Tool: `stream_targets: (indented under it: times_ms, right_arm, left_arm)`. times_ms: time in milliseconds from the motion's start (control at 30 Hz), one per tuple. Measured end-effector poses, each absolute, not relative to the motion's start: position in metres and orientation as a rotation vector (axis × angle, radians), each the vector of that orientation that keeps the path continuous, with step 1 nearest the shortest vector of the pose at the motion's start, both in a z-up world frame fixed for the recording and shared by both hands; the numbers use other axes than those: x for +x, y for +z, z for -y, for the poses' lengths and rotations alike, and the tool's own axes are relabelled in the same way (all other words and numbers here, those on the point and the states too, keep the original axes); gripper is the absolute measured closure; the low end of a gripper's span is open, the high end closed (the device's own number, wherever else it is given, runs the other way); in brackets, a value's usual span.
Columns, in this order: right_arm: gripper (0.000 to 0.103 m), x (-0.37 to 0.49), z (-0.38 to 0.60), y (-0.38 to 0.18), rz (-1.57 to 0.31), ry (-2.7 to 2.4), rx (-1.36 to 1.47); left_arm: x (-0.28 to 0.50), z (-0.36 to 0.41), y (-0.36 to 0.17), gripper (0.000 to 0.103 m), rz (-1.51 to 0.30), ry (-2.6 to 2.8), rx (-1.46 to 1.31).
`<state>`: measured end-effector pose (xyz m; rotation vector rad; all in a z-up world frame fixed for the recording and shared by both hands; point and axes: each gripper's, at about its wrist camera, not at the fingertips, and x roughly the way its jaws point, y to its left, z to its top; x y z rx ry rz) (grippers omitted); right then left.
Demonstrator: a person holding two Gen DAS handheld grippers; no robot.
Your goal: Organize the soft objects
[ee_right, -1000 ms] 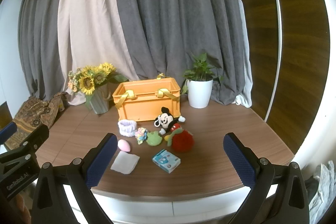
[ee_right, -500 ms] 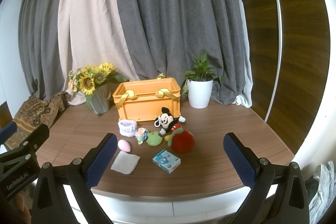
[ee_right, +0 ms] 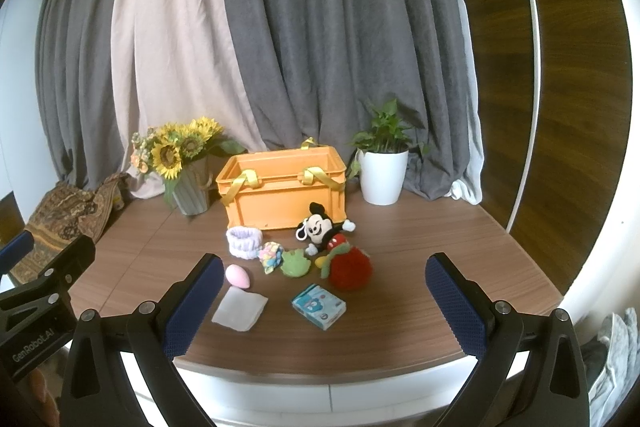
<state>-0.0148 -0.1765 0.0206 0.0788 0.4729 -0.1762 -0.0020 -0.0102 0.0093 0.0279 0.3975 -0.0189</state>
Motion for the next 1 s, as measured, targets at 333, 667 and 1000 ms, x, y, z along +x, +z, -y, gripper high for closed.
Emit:
stream_targets:
  times_ms: [333, 667, 1000]
  right_arm:
    - [0.000, 0.007, 0.171, 0.001, -0.539, -0.152, 0.076]
    - [0.001, 0.062, 0.167, -0.050, -0.650, -0.150, 0.079]
    - [0.001, 0.119, 0.163, -0.092, -0.777, -0.192, 0.024]
  left_arm:
    - [0.032, 0.007, -0.025, 0.000, -0.489, -0.069, 0.052]
    - [0.094, 0.010, -0.068, 0.000, -0.572, -0.171, 0.105]
    - [0.152, 0.022, -0.117, 0.004, -0.660, -0.310, 0.143]
